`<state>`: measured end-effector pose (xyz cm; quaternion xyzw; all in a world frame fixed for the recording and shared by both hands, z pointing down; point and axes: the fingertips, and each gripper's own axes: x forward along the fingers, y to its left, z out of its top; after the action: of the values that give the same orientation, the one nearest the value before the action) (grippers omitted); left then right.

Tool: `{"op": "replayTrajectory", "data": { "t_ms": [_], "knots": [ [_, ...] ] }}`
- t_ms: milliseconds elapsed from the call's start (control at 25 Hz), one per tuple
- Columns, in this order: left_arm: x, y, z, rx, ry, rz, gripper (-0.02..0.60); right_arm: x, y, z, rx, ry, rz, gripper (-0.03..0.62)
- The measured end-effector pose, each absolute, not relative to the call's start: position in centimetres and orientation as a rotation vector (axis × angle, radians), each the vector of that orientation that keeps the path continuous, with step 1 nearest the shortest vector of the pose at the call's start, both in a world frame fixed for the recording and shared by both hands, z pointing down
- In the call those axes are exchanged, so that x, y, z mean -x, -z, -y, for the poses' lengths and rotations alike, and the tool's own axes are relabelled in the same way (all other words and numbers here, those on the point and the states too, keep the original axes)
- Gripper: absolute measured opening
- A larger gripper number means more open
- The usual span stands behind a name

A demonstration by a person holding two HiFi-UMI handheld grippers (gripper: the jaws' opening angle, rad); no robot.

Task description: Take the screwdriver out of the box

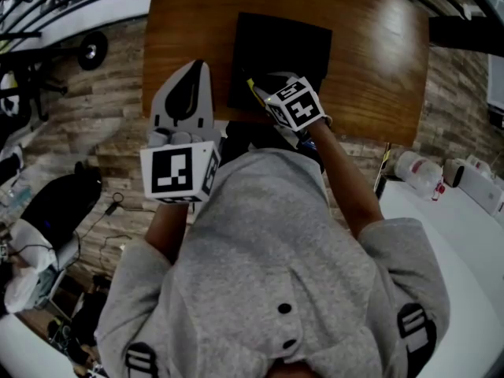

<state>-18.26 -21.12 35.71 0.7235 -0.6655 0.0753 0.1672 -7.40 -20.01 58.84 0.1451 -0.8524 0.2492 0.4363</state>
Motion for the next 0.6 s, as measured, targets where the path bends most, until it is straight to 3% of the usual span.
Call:
{"op": "replayTrajectory", "data": {
  "t_ms": [600],
  "knots": [
    [20.0,-36.2,20.6,-2.02,-0.206,1.902,0.012,9.3,-62.8,19.8,-0.351,-0.558,2.022,0.155]
  ]
}}
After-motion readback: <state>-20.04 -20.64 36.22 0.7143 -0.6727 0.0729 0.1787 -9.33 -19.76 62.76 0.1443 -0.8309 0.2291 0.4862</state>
